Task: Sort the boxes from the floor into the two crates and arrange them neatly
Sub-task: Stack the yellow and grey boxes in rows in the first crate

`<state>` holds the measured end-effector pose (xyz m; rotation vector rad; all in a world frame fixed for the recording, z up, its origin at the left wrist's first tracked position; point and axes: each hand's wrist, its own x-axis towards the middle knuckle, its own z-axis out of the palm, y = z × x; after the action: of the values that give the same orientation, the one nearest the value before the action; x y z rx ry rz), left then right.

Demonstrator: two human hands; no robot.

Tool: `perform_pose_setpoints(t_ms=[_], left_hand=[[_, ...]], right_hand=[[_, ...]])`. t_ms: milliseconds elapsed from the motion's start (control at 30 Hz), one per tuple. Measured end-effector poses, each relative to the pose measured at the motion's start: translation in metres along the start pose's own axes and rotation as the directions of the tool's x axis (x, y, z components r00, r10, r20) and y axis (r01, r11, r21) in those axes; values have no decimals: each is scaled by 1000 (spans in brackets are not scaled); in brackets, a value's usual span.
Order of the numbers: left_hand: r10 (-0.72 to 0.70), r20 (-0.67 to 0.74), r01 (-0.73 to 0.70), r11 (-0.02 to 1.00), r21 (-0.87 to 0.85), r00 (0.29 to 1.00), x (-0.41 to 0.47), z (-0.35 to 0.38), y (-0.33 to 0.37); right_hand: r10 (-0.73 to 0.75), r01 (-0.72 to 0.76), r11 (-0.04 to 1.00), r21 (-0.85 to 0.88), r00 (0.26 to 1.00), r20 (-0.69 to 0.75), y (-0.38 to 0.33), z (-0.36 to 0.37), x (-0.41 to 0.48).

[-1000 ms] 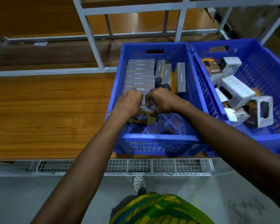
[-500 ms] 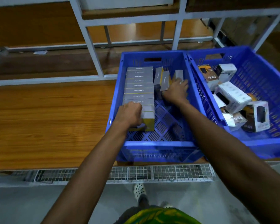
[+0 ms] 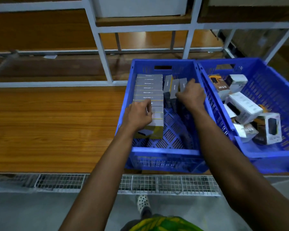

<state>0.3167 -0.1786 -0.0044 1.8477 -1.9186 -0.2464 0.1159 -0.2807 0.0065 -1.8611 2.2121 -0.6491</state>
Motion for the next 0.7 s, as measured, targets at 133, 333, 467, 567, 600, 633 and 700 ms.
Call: perform_pose_setpoints(t_ms=[133, 333, 467, 567, 600, 633, 700], left_hand=[[-118, -217, 81, 982, -172, 969, 1, -8, -1], [-13, -187, -69, 903, -425, 982, 5, -40, 2], [164, 116, -102, 902, -419, 979, 6, -68, 1], [156, 199, -72, 924, -375, 968, 0, -72, -12], [141, 228, -50, 930, -364, 963, -3, -72, -16], [128, 262, -32, 939, -341, 957, -7, -71, -19], [102, 324, -28, 974, -224, 941, -17, -67, -22]], right_hand=[[-216, 254, 953, 167, 953, -214, -5, -48, -14], [-433, 424, 715, 556, 893, -124, 18, -66, -55], [-492, 323, 593, 737, 871, 15, 21, -58, -76], [-531, 228, 579, 783, 834, 150, 23, -48, -85], [-537, 197, 600, 775, 817, 208, 24, -44, -88], [-541, 176, 635, 752, 796, 271, 25, -40, -91], [-572, 269, 738, 619, 735, 362, 23, -33, -95]])
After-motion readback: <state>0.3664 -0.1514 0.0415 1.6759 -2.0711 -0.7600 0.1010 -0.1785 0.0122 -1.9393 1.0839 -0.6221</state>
